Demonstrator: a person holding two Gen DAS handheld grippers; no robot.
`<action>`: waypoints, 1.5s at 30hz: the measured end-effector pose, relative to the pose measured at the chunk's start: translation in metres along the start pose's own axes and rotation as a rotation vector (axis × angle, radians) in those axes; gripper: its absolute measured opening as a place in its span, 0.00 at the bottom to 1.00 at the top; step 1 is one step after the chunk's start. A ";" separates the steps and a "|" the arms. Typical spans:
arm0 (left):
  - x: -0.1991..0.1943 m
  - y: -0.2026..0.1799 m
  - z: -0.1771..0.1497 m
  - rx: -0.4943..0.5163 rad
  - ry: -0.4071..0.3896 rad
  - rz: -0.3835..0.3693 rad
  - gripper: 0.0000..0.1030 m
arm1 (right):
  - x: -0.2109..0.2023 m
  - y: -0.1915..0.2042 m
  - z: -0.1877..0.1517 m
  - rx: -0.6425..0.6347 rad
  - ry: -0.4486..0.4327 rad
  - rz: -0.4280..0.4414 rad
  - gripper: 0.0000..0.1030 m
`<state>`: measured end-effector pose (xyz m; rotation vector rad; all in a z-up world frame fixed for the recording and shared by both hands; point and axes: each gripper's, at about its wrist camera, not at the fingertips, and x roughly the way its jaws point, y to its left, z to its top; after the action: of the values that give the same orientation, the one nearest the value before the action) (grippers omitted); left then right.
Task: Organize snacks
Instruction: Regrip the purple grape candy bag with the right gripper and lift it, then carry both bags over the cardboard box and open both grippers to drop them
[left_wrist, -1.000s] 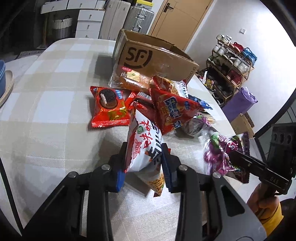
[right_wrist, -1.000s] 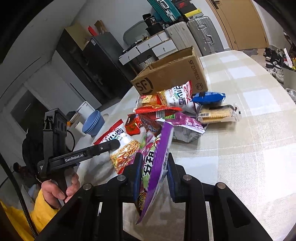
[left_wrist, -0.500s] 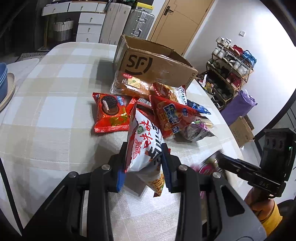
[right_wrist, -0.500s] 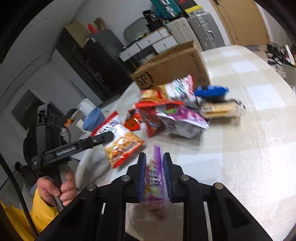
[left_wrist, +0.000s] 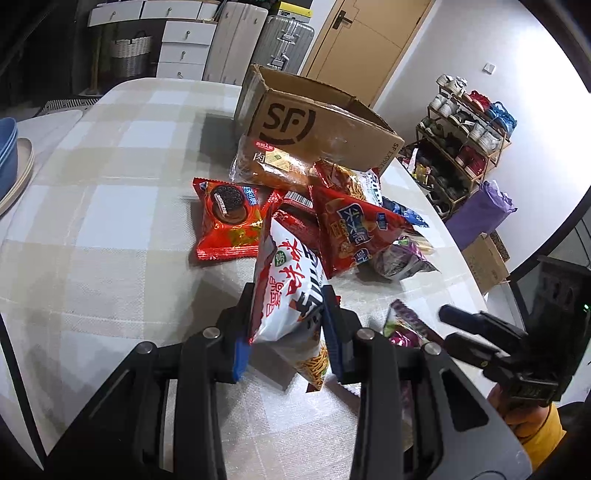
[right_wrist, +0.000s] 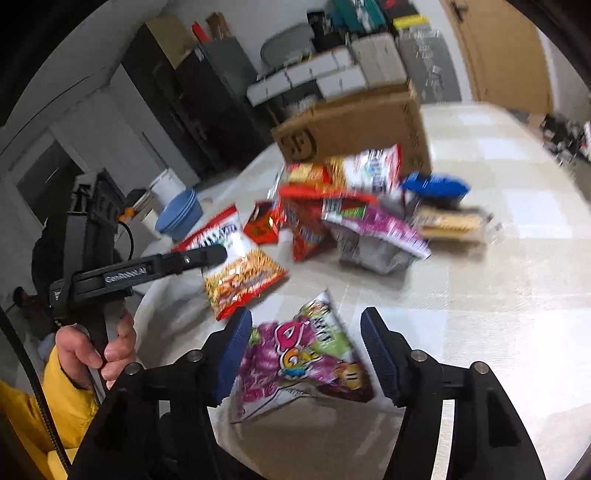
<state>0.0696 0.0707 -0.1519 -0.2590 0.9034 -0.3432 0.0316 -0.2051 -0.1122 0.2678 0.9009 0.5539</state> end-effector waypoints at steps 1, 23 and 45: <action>0.001 0.000 0.000 0.002 0.002 -0.002 0.29 | 0.004 0.000 0.000 -0.002 0.017 0.010 0.61; -0.004 0.003 -0.001 -0.008 -0.006 -0.014 0.29 | 0.019 0.015 -0.014 -0.116 0.058 -0.044 0.18; -0.034 -0.009 0.016 0.009 -0.047 -0.043 0.29 | -0.054 -0.002 0.041 0.017 -0.185 0.069 0.17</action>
<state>0.0613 0.0775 -0.1151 -0.2777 0.8511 -0.3796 0.0377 -0.2366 -0.0522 0.3608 0.7197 0.5756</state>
